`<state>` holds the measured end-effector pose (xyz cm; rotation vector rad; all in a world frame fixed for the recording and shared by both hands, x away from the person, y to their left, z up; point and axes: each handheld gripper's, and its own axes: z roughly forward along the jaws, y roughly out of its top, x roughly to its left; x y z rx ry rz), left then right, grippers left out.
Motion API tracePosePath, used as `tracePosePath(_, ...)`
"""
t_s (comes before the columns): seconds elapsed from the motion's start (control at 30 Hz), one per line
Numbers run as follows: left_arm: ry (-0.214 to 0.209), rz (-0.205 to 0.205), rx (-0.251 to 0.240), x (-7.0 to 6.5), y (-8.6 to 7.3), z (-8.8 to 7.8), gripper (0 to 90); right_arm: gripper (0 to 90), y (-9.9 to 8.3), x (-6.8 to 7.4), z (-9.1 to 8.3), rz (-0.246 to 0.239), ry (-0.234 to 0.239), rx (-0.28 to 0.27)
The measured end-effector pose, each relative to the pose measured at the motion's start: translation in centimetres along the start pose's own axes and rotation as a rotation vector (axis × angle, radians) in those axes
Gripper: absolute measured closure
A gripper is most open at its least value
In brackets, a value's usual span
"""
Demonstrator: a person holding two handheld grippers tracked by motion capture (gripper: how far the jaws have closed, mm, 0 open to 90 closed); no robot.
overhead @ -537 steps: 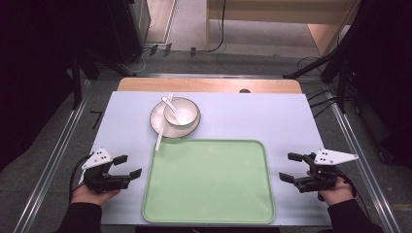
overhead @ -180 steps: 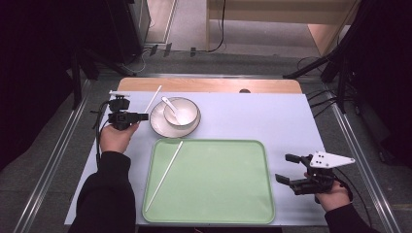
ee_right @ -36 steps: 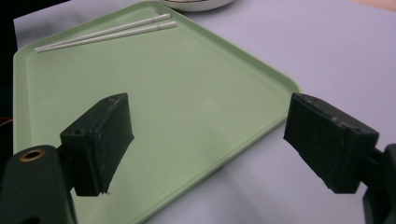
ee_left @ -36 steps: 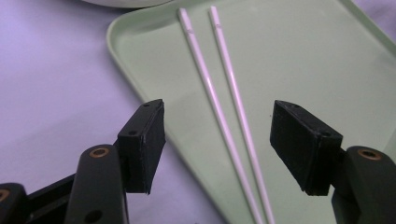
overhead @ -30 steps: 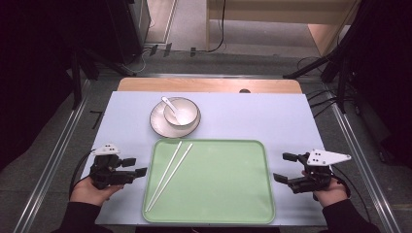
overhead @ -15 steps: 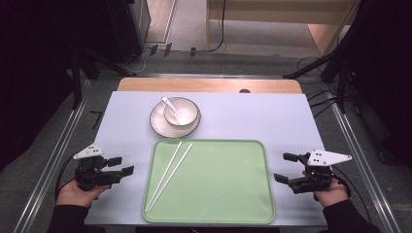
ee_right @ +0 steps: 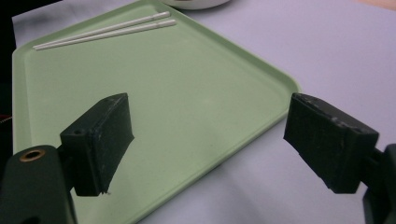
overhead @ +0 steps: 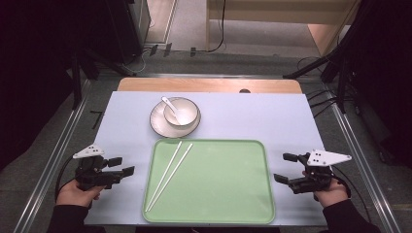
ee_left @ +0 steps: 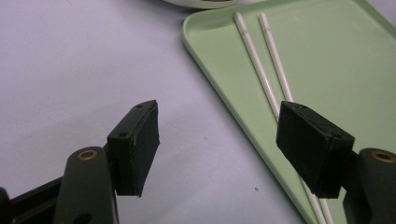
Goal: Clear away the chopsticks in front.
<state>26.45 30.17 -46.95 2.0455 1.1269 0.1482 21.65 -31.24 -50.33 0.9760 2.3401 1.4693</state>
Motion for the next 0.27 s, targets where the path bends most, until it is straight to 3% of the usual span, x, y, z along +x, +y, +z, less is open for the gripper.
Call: tracePosePath(0.27, -0.003, 0.009, 0.021, -0.1, 0.01, 0.24, 30.3, 16.1, -0.02, 0.02, 0.05, -0.002, 0.004, 0.005)
